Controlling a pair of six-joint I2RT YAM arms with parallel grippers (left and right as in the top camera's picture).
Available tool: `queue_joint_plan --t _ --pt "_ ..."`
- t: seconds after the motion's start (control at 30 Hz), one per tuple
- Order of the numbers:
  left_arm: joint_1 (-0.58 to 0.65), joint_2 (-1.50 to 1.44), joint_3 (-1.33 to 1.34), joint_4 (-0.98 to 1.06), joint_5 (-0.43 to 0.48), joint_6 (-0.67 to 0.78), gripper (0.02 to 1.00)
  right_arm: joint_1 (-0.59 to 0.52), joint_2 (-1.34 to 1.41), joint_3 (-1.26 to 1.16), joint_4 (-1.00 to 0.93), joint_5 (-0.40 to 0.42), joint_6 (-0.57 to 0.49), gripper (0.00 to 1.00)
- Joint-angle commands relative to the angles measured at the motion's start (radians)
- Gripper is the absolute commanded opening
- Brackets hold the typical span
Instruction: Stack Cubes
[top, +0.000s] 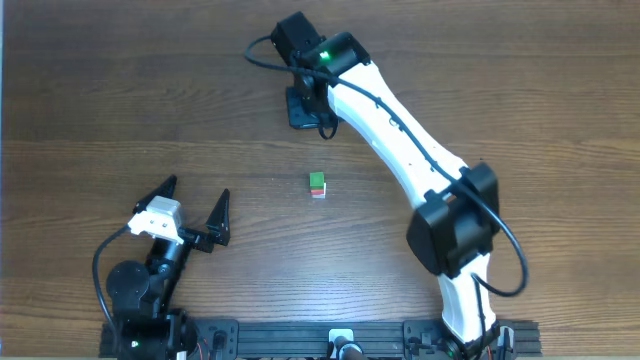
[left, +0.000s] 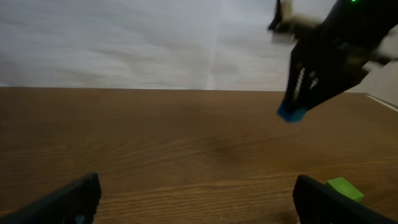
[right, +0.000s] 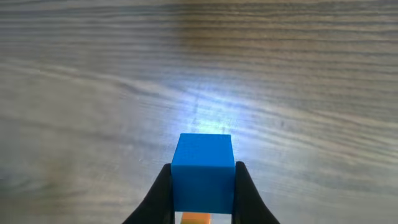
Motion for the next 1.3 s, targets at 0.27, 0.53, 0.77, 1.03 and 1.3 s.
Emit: queue_joint_plan --t 0.27,0.53,0.77,1.03,1.3 --pt "0.005 -0.007 -0.006 0.002 0.010 0.015 1.000 0.092 -0.171 -0.205 0.004 0.058 0.116 0.012" --pt "0.005 -0.007 -0.006 0.002 0.010 0.015 0.998 0.118 -0.196 -0.277 -0.022 0.045 0.161 0.009" --pt "0.005 -0.007 -0.006 0.002 0.010 0.015 0.996 0.126 -0.196 -0.277 -0.027 0.011 0.164 0.012" --pt "0.005 -0.007 -0.006 0.002 0.010 0.015 0.998 0.130 -0.200 -0.277 -0.027 -0.031 0.168 0.009" --pt "0.005 -0.007 -0.006 0.002 0.010 0.015 0.998 0.131 -0.202 -0.298 -0.032 -0.055 0.176 0.009"
